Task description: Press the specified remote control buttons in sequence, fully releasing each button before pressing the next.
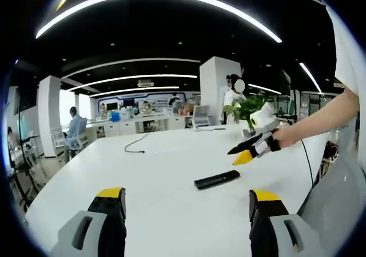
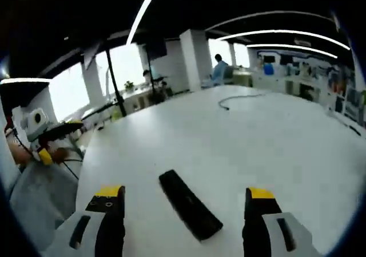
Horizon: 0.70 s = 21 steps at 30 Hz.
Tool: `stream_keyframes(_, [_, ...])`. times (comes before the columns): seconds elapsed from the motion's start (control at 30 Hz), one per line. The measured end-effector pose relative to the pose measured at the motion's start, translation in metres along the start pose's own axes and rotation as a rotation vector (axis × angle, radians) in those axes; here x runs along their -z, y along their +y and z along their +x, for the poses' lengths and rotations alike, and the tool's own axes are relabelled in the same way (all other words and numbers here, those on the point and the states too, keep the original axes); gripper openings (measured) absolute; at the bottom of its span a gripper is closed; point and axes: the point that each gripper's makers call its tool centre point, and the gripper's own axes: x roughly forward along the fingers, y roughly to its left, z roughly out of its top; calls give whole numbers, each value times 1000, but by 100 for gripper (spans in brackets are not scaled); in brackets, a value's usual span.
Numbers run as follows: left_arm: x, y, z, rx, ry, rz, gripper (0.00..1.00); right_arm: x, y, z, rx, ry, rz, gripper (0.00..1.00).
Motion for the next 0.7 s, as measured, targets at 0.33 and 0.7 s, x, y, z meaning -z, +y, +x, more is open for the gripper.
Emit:
stream_keyframes(0.33, [-5, 1, -2, -4, -25, -15, 92, -1, 17, -60, 161, -108, 38, 99])
stream_keyframes(0.7, [-7, -2, -3, 10, -37, -31, 91, 7, 47, -124, 295, -177, -34, 99])
